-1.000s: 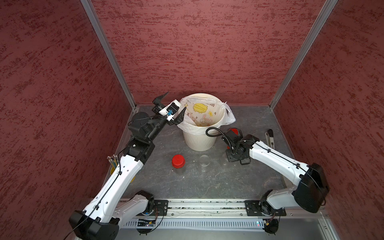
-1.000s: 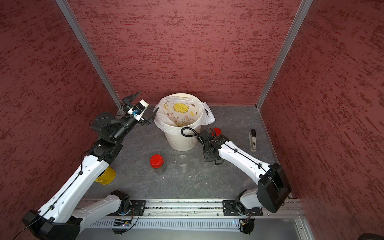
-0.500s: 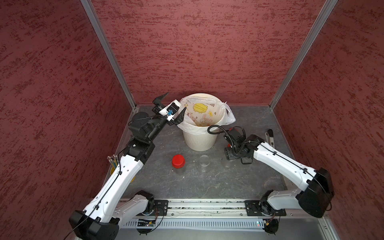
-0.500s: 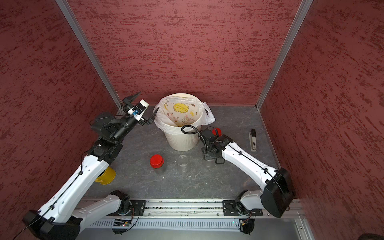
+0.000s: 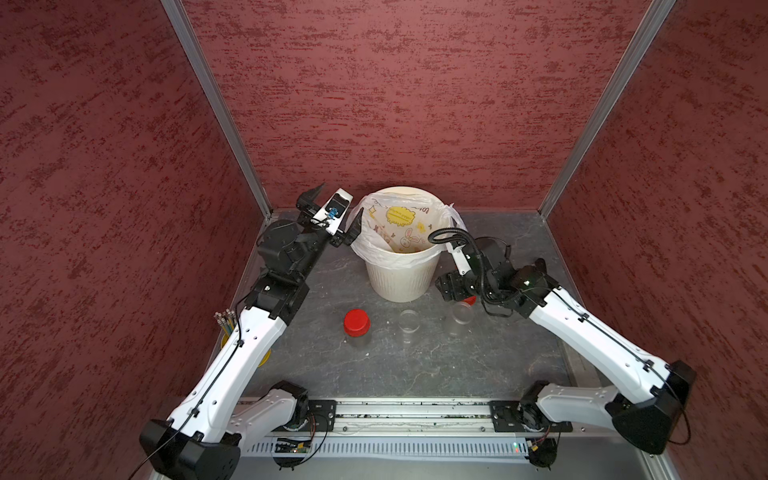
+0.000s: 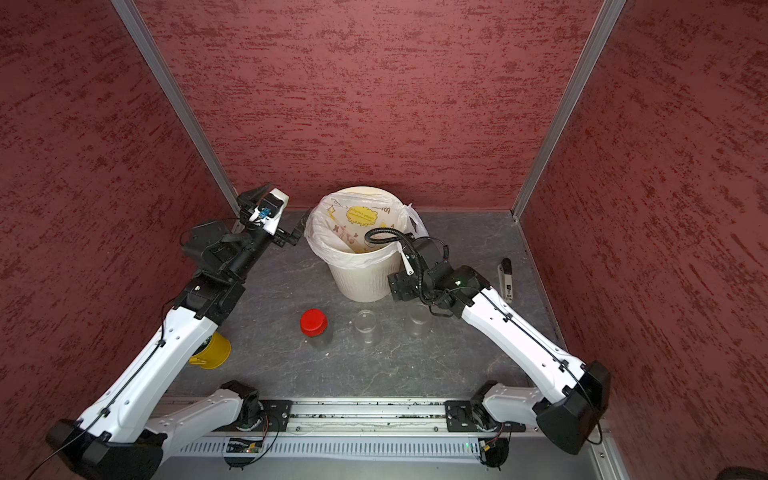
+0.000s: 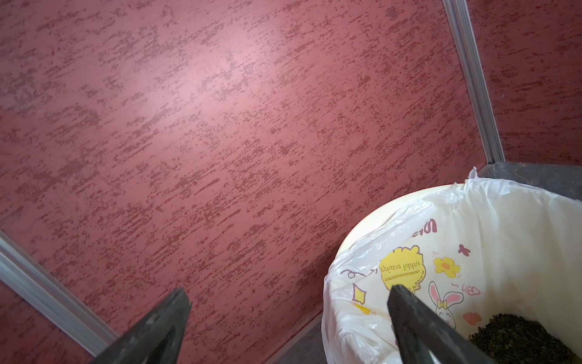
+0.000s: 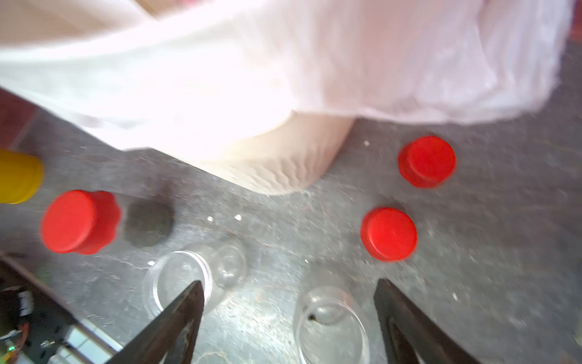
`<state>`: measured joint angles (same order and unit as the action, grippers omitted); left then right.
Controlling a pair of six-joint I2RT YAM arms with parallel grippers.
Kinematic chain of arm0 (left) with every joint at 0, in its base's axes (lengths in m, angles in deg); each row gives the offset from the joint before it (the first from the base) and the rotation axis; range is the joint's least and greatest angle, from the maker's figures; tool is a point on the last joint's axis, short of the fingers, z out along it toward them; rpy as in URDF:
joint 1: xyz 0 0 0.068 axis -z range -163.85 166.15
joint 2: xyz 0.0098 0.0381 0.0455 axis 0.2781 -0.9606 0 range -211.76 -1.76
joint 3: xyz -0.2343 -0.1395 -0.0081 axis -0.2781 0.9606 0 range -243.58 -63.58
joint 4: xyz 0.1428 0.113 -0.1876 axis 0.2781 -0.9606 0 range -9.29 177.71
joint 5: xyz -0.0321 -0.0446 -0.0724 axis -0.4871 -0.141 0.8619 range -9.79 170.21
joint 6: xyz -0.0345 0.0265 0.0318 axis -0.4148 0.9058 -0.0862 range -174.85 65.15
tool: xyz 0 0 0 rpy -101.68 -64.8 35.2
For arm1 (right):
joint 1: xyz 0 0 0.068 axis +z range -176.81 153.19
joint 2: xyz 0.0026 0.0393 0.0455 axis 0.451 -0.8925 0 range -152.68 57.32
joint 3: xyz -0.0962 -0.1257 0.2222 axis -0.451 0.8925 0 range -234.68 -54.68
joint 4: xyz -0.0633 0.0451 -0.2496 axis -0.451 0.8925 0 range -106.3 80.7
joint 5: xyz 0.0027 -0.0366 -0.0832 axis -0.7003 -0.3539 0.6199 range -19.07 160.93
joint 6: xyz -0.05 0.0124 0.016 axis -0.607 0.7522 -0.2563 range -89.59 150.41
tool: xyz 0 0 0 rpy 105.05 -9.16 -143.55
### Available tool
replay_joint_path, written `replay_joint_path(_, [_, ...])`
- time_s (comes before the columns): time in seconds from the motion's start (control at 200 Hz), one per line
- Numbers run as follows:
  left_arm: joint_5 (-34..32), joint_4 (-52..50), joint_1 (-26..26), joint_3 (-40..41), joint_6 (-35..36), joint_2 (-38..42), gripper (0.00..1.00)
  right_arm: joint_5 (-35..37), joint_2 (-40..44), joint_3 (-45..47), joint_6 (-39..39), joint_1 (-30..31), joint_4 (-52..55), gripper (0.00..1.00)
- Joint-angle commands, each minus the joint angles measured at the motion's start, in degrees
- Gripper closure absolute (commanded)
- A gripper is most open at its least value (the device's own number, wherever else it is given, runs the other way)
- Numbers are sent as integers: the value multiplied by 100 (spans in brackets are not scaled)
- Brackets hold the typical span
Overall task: Empty moldy tea leaves from jars
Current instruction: Place the jar at the center of the board, then pick up the jar from the center of the board.
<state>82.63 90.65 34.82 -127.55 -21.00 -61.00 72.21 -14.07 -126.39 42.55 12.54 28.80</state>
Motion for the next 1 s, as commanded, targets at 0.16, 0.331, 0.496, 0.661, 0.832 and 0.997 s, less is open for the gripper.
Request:
replay_joint_path(0.16, [-242, -292, -277, 495, -1142, 680, 0, -1503, -51, -47, -996, 592, -1435, 5])
replay_joint_path(0.331, [-305, -448, -277, 625, -1558, 819, 0, -1581, -388, 0, -1182, 1093, -1971, 4])
replay_joint_path(0.496, [-487, -449, -291, 645, -1670, 833, 0, -1418, -983, -91, -1275, 1548, -2266, 3])
replay_joint_path(0.661, [-502, -444, -337, 618, -1705, 826, 0, -1359, -1607, -205, -1275, 1832, -2586, 4])
replay_joint_path(0.832, [-503, -443, -347, 658, -1725, 881, 0, -1417, -2079, -403, -1230, 1984, -2831, 4])
replay_joint_path(0.997, [-515, -438, -372, 683, -1688, 917, 0, -1365, -2461, -618, -1163, 2042, -2901, 4])
